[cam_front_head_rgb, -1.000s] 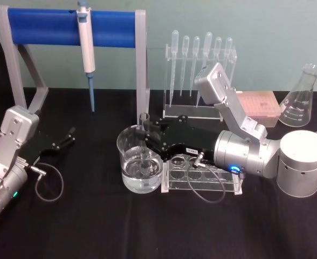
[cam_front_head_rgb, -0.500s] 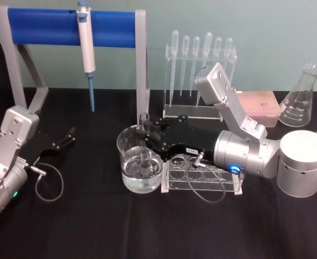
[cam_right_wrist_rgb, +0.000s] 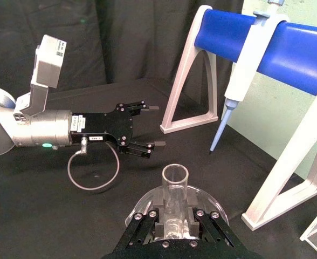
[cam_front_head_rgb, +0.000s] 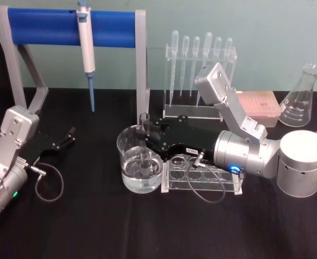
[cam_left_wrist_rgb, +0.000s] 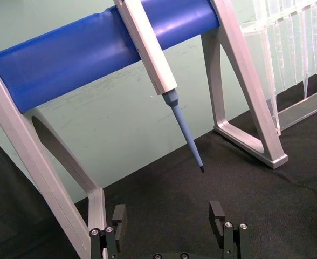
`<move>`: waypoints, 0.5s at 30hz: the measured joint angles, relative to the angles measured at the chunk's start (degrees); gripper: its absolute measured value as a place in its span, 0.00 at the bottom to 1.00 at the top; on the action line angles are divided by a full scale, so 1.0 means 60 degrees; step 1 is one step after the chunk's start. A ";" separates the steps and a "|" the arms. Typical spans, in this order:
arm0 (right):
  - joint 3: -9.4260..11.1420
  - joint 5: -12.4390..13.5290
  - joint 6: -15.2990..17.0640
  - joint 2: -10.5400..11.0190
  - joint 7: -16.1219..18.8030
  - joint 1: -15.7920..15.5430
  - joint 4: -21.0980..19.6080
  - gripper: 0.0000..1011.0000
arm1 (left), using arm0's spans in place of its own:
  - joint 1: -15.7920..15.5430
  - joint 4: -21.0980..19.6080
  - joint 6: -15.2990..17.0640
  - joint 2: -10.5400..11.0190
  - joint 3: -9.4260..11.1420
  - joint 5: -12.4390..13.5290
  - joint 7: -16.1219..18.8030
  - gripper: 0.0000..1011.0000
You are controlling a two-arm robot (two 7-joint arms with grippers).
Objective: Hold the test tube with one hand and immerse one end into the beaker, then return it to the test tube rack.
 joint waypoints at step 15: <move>0.0000 0.0000 0.0000 -0.0001 0.0000 0.0000 -0.0001 0.23 | -0.0001 0.0000 0.0000 0.0000 0.0000 0.0000 0.0000 0.99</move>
